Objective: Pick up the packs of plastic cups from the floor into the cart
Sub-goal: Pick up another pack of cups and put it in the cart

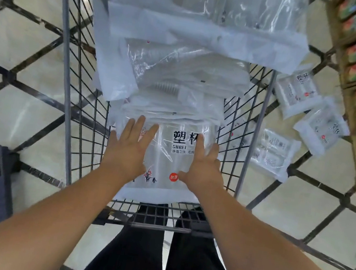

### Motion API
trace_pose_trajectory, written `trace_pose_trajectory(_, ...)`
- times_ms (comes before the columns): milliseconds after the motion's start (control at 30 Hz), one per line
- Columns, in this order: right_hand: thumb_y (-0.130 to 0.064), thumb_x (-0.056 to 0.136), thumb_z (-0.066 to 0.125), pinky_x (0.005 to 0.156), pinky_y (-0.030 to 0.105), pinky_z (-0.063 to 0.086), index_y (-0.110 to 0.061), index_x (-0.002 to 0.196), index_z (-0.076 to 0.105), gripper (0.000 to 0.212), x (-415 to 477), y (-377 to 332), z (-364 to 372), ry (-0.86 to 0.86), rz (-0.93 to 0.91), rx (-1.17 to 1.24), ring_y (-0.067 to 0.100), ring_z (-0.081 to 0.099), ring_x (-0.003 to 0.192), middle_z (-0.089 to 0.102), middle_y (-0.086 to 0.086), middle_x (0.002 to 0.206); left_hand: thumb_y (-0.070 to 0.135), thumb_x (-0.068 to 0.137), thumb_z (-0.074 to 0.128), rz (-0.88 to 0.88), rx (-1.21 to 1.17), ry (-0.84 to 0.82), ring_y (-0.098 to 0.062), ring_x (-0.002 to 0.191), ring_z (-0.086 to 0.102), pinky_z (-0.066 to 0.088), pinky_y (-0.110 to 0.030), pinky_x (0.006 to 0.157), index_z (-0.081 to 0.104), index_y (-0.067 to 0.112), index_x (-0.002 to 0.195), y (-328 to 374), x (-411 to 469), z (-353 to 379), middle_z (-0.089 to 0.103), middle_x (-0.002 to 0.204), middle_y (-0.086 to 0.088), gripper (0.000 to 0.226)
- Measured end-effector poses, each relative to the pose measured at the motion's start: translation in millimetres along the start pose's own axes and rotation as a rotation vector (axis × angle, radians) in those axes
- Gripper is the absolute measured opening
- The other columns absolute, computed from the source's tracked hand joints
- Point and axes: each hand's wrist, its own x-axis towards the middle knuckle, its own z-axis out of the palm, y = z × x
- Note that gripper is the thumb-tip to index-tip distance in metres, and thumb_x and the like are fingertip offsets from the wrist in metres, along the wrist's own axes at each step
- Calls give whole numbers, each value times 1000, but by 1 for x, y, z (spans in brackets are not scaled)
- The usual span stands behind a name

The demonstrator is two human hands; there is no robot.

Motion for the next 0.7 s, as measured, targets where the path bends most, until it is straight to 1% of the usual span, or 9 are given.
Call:
trace_pose_trajectory(100, -44, 83, 76, 98, 50, 52, -36, 148, -33, 127, -19, -7, -7, -15, 37, -8, 43, 16, 147, -28, 16, 158, 42, 84, 69, -10, -38, 23, -30, 152, -5, 19, -50, 120, -24, 38, 151, -3, -43, -3, -20, 163, -8, 114)
trace_pose_trajectory(167, -49, 86, 72, 104, 49, 48, -32, 150, -31, 122, -38, -13, -17, 11, 27, -26, 42, 11, 149, -27, 17, 160, 44, 84, 67, -29, -58, 41, -30, 152, -2, 19, -46, 121, -22, 39, 150, -11, -68, -8, -16, 164, -8, 111)
trace_pose_trajectory(267, -49, 88, 68, 111, 47, 40, -31, 156, -18, 110, -81, -15, -36, 54, 10, 59, 38, 13, 149, -18, 13, 163, 47, 84, 66, -66, -81, 18, -32, 151, 1, 24, -45, 120, -15, 35, 154, -24, -90, -23, -13, 164, -8, 108)
trace_pose_trajectory(367, -38, 90, 66, 113, 45, 37, -27, 157, -3, 97, -124, -4, -57, 100, -23, 134, 34, 21, 146, -1, 9, 163, 51, 85, 64, -43, -81, 17, -33, 151, 2, 24, -46, 119, -12, 33, 155, -16, -98, -50, -12, 164, -9, 105)
trace_pose_trajectory(433, -37, 92, 61, 110, 42, 39, -24, 157, 6, 87, -144, 9, -74, 123, -28, 141, 31, 32, 140, 18, 10, 159, 55, 87, 61, 3, -83, 32, -32, 151, 3, 23, -46, 120, -11, 32, 156, -2, -95, -71, -12, 165, -8, 102)
trace_pose_trajectory(500, -39, 92, 57, 95, 41, 49, -25, 154, 15, 77, -161, 26, -94, 153, 13, 175, 30, 50, 125, 41, 11, 146, 55, 88, 59, 51, -103, 44, -31, 151, 3, 23, -46, 119, -10, 32, 156, 18, -91, -92, -12, 165, -7, 100)
trace_pose_trajectory(533, -40, 92, 57, 87, 39, 51, -26, 151, 19, 72, -169, 36, -104, 178, 35, 198, 30, 55, 116, 49, 10, 138, 55, 88, 59, 79, -116, 56, -30, 151, 4, 25, -46, 119, -8, 33, 157, 30, -88, -101, -10, 165, -6, 98)
trace_pose_trajectory(600, -44, 92, 56, 79, 37, 48, -25, 148, 24, 67, -181, 61, -119, 227, 81, 219, 31, 56, 113, 52, 11, 132, 55, 88, 59, 137, -145, 79, -29, 150, 7, 28, -45, 117, -5, 34, 157, 57, -84, -119, -6, 166, -4, 97)
trace_pose_trajectory(700, -51, 90, 57, 91, 41, 47, -22, 150, 24, 75, -192, 105, -128, 262, 197, 245, 33, 47, 124, 43, 10, 142, 56, 87, 61, 228, -137, 121, -28, 150, 9, 33, -45, 114, -1, 34, 157, 98, -83, -140, -2, 166, -3, 96)
